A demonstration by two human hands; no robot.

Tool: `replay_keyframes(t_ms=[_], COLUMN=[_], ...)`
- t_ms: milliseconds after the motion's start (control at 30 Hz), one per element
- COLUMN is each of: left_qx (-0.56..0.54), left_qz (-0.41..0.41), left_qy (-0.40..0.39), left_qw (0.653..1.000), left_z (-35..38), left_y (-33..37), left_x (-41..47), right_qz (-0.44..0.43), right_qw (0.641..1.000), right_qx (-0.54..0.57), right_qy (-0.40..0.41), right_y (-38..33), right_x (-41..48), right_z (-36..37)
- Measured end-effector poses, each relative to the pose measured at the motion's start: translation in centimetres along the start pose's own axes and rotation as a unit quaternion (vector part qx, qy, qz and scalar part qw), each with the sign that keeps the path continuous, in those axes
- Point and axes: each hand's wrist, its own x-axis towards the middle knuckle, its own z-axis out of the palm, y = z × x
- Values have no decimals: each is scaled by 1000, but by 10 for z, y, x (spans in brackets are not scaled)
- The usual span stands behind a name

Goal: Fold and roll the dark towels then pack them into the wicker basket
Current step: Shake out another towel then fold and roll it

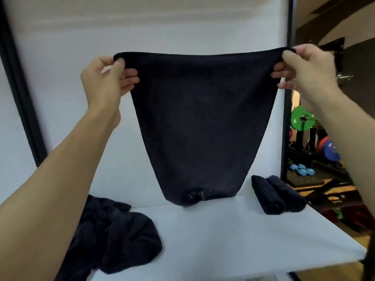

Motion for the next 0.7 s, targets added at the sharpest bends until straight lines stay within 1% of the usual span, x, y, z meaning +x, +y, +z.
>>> replay_keyframes(t_ms=[100,167,233,333,433,500,567,700], left_qx=[15,45,69,118,176,209,227,242], left_qz=[-25,-59,-104,-209,-311,-354,-369,-351], left_qy=[18,18,-1,-29,-61,-72,-66,-36], left_qw=[999,997,992,970,932,909,899,904], left_z=[-27,-43,-56,-73,-88,-90,-85,-60], left_y=[-13,-35,-61,-112,-169,-198,-223,-270], left_x=[-48,-83,-121,-178,-217,-226,-219,-168], right_qz=[48,105,175,288,364,396,409,397], right_qw=[998,991,976,935,886,867,861,879], right_qx=[-30,-70,-101,-161,-218,-227,-227,-195], right_qy=[-24,-45,-77,-129,-185,-202,-202,-176], right_y=[1,14,36,79,122,150,177,231], right_x=[-51,-85,-116,-155,-182,-188,-180,-133], right_z=[-17,-29,-40,-52,-55,-52,-46,-23])
